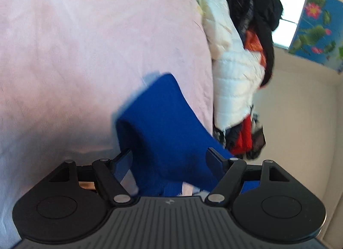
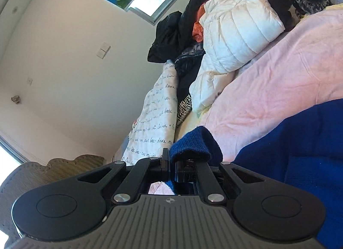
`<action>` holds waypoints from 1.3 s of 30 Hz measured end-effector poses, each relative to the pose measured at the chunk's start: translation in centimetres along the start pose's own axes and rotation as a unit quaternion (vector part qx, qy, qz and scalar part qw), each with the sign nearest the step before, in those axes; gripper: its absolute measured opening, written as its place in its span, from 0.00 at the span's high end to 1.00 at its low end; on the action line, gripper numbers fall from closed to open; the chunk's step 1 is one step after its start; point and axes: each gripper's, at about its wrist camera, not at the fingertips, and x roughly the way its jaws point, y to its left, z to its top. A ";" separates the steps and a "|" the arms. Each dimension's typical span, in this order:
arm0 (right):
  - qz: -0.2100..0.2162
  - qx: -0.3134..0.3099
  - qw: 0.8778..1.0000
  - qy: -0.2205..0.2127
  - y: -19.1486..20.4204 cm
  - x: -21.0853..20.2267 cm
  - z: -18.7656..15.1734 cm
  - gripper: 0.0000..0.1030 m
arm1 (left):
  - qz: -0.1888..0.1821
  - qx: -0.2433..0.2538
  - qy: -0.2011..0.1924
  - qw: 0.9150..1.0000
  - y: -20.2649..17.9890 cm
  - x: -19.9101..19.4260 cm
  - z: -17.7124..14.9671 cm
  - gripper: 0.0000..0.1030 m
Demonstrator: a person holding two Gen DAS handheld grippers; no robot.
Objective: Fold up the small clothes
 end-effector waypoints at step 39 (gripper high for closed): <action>-0.144 0.114 0.977 -0.104 -19.8 -21.5 -4.5 0.91 | 0.030 0.162 0.142 0.976 -1.6 12.2 -15.1 0.90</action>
